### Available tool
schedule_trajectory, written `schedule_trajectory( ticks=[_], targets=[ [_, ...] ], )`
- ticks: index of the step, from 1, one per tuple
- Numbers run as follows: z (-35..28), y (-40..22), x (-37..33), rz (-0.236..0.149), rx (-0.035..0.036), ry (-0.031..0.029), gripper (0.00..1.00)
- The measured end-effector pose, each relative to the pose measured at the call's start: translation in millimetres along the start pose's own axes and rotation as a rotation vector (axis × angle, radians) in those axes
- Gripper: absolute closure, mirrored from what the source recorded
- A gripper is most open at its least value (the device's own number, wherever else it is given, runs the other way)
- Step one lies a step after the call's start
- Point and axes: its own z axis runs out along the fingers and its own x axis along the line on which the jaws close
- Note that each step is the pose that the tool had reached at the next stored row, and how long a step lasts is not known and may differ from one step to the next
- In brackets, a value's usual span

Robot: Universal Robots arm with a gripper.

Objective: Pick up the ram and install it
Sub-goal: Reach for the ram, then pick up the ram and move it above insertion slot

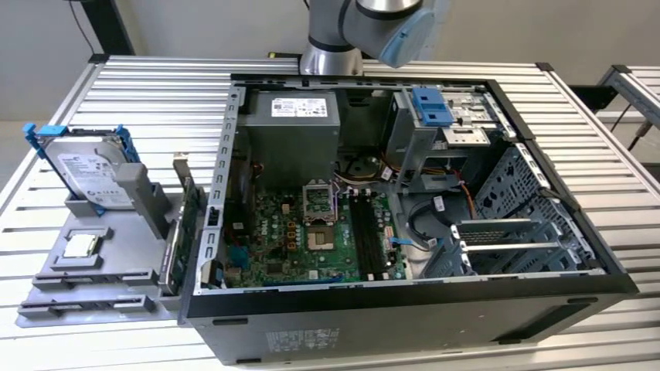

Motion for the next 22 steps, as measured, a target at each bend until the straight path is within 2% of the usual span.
schedule_trajectory(
  ticks=[7,12,15,22],
  targets=[
    [0.6,-17.1,0.8,0.000,0.0000,0.0000,1.00],
    [0.9,-26.9,1.2,0.000,0.0000,0.0000,1.00],
    [1.1,-29.6,1.3,0.000,0.0001,0.0002,1.00],
    [1.3,-29.6,1.3,0.000,0.0000,0.0000,1.00]
  ],
)
